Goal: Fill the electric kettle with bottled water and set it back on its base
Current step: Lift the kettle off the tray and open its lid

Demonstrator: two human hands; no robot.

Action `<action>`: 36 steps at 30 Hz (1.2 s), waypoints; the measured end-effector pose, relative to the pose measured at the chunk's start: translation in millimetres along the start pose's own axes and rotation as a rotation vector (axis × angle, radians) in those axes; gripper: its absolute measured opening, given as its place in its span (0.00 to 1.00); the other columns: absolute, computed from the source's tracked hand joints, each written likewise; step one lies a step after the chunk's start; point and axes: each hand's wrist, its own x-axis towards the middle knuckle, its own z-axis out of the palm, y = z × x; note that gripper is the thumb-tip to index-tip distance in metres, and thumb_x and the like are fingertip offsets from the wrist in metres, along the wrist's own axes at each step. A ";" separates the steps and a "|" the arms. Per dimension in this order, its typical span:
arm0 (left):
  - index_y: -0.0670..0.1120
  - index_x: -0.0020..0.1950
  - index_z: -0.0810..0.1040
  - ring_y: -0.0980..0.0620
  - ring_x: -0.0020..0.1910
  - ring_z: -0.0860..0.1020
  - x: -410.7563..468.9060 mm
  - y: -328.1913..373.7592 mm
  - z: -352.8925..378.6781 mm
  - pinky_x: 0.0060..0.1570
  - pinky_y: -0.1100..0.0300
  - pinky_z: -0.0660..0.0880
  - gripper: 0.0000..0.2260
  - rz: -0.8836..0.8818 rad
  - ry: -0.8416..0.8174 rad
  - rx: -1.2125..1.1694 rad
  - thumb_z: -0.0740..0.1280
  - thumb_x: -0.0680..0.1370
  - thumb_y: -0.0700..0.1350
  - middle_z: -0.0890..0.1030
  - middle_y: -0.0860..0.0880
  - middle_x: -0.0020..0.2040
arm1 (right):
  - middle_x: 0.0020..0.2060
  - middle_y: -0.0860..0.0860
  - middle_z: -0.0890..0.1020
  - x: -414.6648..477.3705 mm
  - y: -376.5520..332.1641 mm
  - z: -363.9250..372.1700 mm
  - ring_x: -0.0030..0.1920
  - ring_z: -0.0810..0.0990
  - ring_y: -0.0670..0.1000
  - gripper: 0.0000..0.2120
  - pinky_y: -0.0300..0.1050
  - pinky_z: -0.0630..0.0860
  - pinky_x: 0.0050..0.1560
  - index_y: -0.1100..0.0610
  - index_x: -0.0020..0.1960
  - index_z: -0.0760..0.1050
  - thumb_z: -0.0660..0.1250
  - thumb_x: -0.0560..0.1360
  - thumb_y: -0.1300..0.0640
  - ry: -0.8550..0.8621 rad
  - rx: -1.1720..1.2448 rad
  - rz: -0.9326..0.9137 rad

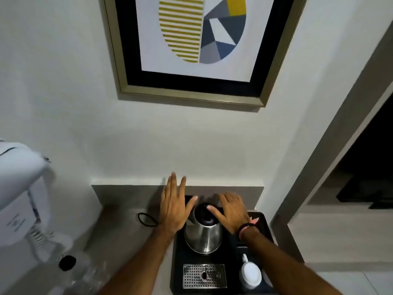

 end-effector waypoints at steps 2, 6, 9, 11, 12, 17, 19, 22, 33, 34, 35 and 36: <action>0.48 0.81 0.55 0.42 0.80 0.50 -12.2 -2.2 9.3 0.76 0.44 0.56 0.35 -0.037 -0.053 -0.016 0.52 0.79 0.67 0.50 0.41 0.81 | 0.55 0.53 0.81 -1.8 0.4 8.2 0.58 0.76 0.56 0.41 0.52 0.66 0.65 0.50 0.64 0.74 0.45 0.71 0.22 -0.027 -0.004 0.040; 0.49 0.80 0.56 0.44 0.79 0.56 -38.7 -6.4 32.9 0.74 0.46 0.60 0.33 -0.135 -0.199 -0.053 0.52 0.80 0.65 0.53 0.43 0.81 | 0.51 0.52 0.81 -5.5 -5.3 16.8 0.54 0.78 0.55 0.44 0.52 0.72 0.58 0.49 0.60 0.76 0.46 0.64 0.17 -0.084 -0.017 0.129; 0.47 0.76 0.66 0.45 0.73 0.68 -49.2 -5.9 39.1 0.69 0.49 0.68 0.28 -0.235 -0.271 -0.114 0.53 0.82 0.61 0.67 0.44 0.77 | 0.49 0.53 0.82 -1.8 -9.5 13.1 0.52 0.80 0.56 0.43 0.52 0.77 0.53 0.51 0.56 0.77 0.51 0.63 0.17 -0.080 0.015 0.188; 0.47 0.68 0.75 0.46 0.63 0.77 -53.4 -4.5 40.0 0.60 0.51 0.74 0.23 -0.271 -0.245 -0.173 0.54 0.83 0.58 0.78 0.46 0.66 | 0.49 0.54 0.82 1.3 -12.1 12.1 0.52 0.80 0.57 0.40 0.52 0.77 0.53 0.52 0.55 0.77 0.54 0.65 0.20 -0.105 0.019 0.208; 0.47 0.63 0.78 0.46 0.58 0.79 -54.6 -3.2 39.3 0.56 0.51 0.76 0.21 -0.281 -0.231 -0.202 0.54 0.83 0.58 0.81 0.47 0.60 | 0.49 0.55 0.82 2.2 -13.2 13.2 0.52 0.80 0.57 0.38 0.51 0.77 0.52 0.52 0.55 0.77 0.55 0.66 0.21 -0.111 0.022 0.210; 0.50 0.44 0.82 0.49 0.43 0.82 -54.4 2.6 37.6 0.44 0.51 0.78 0.20 -0.363 -0.194 -0.324 0.55 0.83 0.56 0.85 0.51 0.43 | 0.50 0.55 0.82 3.9 -13.2 16.1 0.52 0.79 0.58 0.33 0.52 0.76 0.55 0.55 0.56 0.76 0.57 0.70 0.27 -0.138 0.007 0.211; 0.51 0.41 0.82 0.51 0.41 0.82 -54.3 5.7 39.3 0.43 0.53 0.78 0.20 -0.422 -0.181 -0.387 0.56 0.83 0.55 0.85 0.52 0.40 | 0.50 0.54 0.82 3.7 -11.3 15.6 0.52 0.79 0.57 0.33 0.53 0.76 0.56 0.55 0.56 0.76 0.57 0.71 0.28 -0.143 0.016 0.207; 0.54 0.36 0.80 0.55 0.37 0.81 -55.3 9.1 43.5 0.40 0.57 0.77 0.19 -0.499 -0.143 -0.493 0.57 0.83 0.53 0.83 0.54 0.36 | 0.46 0.53 0.81 3.8 -9.7 14.9 0.49 0.79 0.57 0.30 0.53 0.76 0.54 0.54 0.53 0.76 0.57 0.70 0.29 -0.132 0.072 0.208; 0.47 0.33 0.77 0.60 0.29 0.78 -47.7 17.8 47.7 0.26 0.72 0.69 0.18 -0.626 -0.069 -0.578 0.60 0.83 0.48 0.78 0.55 0.29 | 0.40 0.60 0.84 -7.4 25.1 12.6 0.41 0.79 0.52 0.18 0.56 0.76 0.48 0.58 0.44 0.79 0.62 0.75 0.44 -0.080 0.865 0.365; 0.47 0.34 0.77 0.59 0.29 0.78 -46.6 18.5 48.0 0.28 0.70 0.69 0.18 -0.629 -0.074 -0.562 0.60 0.83 0.48 0.79 0.55 0.29 | 0.41 0.64 0.82 -8.4 27.6 13.7 0.42 0.78 0.54 0.16 0.58 0.76 0.49 0.63 0.45 0.77 0.62 0.77 0.50 -0.083 0.929 0.384; 0.47 0.34 0.77 0.58 0.30 0.78 -46.0 18.9 48.4 0.28 0.67 0.70 0.18 -0.631 -0.075 -0.553 0.60 0.83 0.48 0.79 0.54 0.30 | 0.41 0.66 0.80 -8.6 29.2 14.3 0.43 0.76 0.55 0.15 0.58 0.75 0.49 0.67 0.45 0.75 0.62 0.79 0.54 -0.091 0.972 0.404; 0.47 0.34 0.77 0.57 0.31 0.78 -45.4 19.3 49.0 0.28 0.66 0.69 0.18 -0.631 -0.070 -0.541 0.60 0.83 0.48 0.78 0.54 0.30 | 0.40 0.65 0.78 -8.3 30.1 14.4 0.43 0.75 0.56 0.16 0.56 0.74 0.48 0.70 0.46 0.73 0.61 0.79 0.55 -0.100 1.006 0.421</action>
